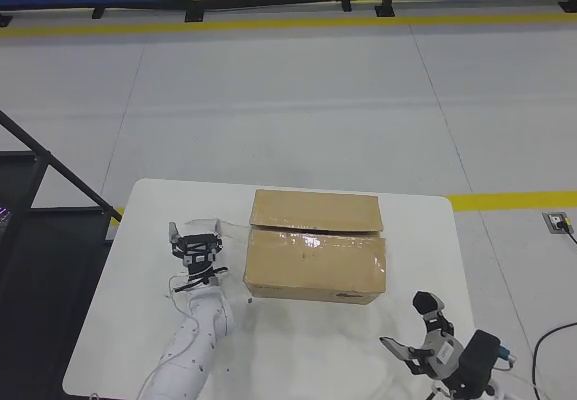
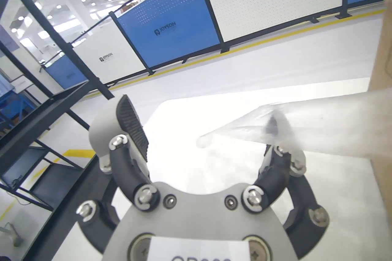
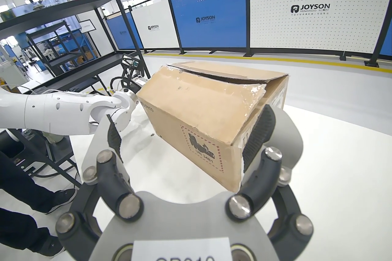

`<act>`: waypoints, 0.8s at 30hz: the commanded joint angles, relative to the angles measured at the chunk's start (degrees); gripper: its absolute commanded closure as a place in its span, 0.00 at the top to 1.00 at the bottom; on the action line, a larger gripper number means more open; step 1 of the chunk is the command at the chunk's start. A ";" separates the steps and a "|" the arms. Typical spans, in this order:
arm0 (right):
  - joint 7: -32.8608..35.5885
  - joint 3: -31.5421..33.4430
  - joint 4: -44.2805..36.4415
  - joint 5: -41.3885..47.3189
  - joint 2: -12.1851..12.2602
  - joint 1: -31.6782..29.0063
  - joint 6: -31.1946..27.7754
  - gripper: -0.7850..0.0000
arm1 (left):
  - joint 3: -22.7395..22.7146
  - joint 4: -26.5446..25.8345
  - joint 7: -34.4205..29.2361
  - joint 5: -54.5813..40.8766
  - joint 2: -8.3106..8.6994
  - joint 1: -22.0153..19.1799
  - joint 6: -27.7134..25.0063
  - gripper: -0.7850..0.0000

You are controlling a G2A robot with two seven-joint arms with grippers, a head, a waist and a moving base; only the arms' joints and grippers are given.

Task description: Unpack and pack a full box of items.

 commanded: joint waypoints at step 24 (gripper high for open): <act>4.30 -1.52 -0.51 0.74 0.15 3.73 -0.82 1.00 | -4.79 -12.63 -8.90 15.18 4.04 13.22 -6.84 1.00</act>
